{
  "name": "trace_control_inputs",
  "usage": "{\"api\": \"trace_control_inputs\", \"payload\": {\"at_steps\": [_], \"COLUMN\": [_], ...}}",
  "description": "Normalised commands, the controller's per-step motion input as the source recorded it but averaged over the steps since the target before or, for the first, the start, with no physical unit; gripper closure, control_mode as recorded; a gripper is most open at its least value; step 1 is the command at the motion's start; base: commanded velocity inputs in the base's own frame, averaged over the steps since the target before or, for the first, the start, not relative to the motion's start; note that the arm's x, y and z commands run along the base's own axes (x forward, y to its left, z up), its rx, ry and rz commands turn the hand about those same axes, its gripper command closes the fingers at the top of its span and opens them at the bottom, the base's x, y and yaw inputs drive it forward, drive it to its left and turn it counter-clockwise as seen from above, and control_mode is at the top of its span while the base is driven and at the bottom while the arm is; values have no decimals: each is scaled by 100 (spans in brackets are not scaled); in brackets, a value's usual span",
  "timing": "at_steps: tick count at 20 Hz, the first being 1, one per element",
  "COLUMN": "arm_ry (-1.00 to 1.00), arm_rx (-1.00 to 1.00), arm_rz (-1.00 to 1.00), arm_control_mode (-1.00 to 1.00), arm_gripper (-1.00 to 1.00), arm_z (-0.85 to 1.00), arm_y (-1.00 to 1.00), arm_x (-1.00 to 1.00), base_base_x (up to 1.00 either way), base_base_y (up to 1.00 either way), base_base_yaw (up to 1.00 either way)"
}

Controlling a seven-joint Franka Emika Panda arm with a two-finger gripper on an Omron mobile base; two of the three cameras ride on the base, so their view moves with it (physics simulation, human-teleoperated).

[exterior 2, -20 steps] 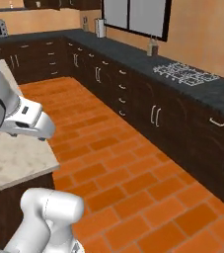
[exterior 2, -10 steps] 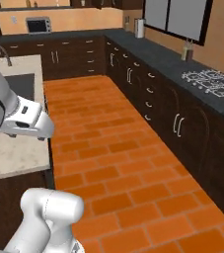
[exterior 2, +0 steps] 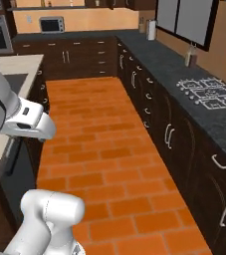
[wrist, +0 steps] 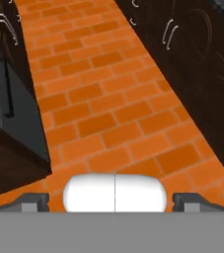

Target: Gather all objects into one cabinet and sort the glasses and bowls to opposite sides.

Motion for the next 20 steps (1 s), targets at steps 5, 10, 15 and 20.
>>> {"api": "trace_control_inputs", "payload": {"at_steps": [5, 10, 15, 20], "arm_ry": [0, 0, 0, 0], "arm_rx": [0, 0, 0, 0], "arm_rz": [0, 0, 0, 0], "arm_control_mode": [100, 100, 100, 100], "arm_gripper": [-100, -100, -100, -100], "arm_z": [0, 0, 0, 0], "arm_y": [0, 0, 0, 0], "arm_x": [0, 0, 0, 0], "base_base_x": [88, 100, 92, 85], "base_base_y": [-85, -23, 34, 83], "base_base_yaw": [30, 17, 7, 1]}}
